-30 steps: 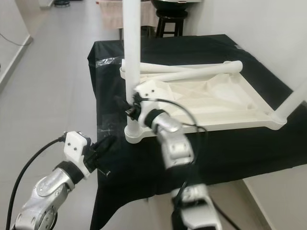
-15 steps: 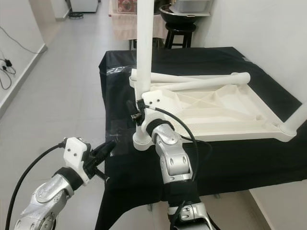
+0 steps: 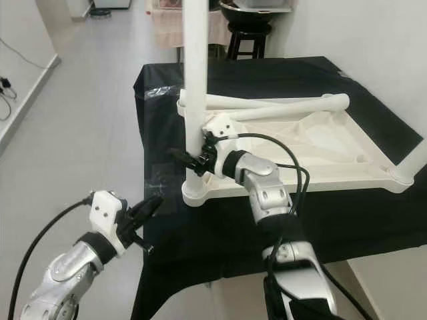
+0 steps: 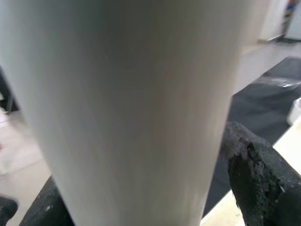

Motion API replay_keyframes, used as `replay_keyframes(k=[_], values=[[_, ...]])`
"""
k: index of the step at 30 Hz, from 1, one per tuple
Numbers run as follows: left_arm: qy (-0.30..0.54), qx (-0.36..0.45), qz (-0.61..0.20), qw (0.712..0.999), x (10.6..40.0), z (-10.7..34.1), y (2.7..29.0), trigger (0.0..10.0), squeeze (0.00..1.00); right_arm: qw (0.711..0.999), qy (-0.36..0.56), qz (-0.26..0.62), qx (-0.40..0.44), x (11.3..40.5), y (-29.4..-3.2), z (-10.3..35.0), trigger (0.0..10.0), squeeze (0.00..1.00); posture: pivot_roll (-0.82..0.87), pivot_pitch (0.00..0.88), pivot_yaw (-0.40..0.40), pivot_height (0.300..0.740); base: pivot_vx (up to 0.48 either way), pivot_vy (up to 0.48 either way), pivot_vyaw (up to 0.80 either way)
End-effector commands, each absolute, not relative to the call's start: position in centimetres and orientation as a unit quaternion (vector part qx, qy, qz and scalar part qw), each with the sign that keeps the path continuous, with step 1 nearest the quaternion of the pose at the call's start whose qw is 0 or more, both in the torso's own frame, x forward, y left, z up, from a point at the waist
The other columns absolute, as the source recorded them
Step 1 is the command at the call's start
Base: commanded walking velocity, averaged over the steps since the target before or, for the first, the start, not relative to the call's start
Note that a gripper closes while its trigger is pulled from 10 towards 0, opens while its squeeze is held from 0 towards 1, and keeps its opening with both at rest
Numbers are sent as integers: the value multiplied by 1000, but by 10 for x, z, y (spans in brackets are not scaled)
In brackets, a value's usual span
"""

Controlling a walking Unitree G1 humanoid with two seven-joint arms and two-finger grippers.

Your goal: Building children table

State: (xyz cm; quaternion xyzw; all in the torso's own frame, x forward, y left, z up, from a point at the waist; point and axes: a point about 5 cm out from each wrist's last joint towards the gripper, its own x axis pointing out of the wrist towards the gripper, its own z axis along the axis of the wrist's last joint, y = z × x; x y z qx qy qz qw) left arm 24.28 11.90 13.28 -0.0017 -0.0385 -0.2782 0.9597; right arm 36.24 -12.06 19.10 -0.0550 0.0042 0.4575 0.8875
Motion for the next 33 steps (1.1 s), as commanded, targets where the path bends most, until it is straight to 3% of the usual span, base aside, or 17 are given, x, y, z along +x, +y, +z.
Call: replay_keyframes(k=[1,2,3,4,5,6,18,19,22,24,25,28,33], values=[[-44,12,-266,963,240,134,122,10000,0,871,14,486,-63,364,-122,187,10000,0,53,62,-53,740,0,0,0],[-44,12,-266,963,240,134,122,10000,0,871,14,486,-63,364,-122,187,10000,0,53,62,-53,740,0,0,0],[-45,21,-255,966,239,134,124,10000,0,859,27,509,-51,365,-125,184,3725,0,54,63,-53,740,0,0,0],[-45,21,-255,966,239,134,124,10000,0,859,27,509,-51,365,-125,184,3725,0,54,63,-53,740,0,0,0],[-46,25,-250,967,238,134,124,10000,0,856,35,514,-41,366,-127,182,784,0,56,66,-53,740,0,0,0],[-47,28,-245,968,238,134,125,10000,0,856,43,514,-30,367,-131,180,0,0,59,69,-55,740,0,0,0],[-48,32,-233,971,236,134,125,10000,0,880,54,471,-16,366,-159,164,0,0,49,73,-55,740,0,0,0],[-47,30,-234,971,236,134,125,10000,0,906,86,413,-34,363,-171,149,0,0,46,71,-61,740,0,0,0],[-47,29,-234,971,236,134,125,10000,0,921,109,371,-50,361,-179,139,0,0,44,71,-60,740,0,0,0],[-45,26,-235,970,236,134,126,10000,0,975,141,168,-26,355,-188,124,0,0,25,78,-52,740,0,0,0],[-44,25,-236,970,236,134,126,10000,0,984,147,98,2,348,-190,122,0,0,25,78,-52,740,0,0,0],[-39,21,-247,968,240,133,125,10000,0,988,119,96,-17,329,-165,129,0,0,5,69,-36,740,0,0,0],[-38,20,-248,968,240,132,125,10000,0,988,112,102,-23,328,-162,132,0,0,5,69,-36,740,0,0,0]])
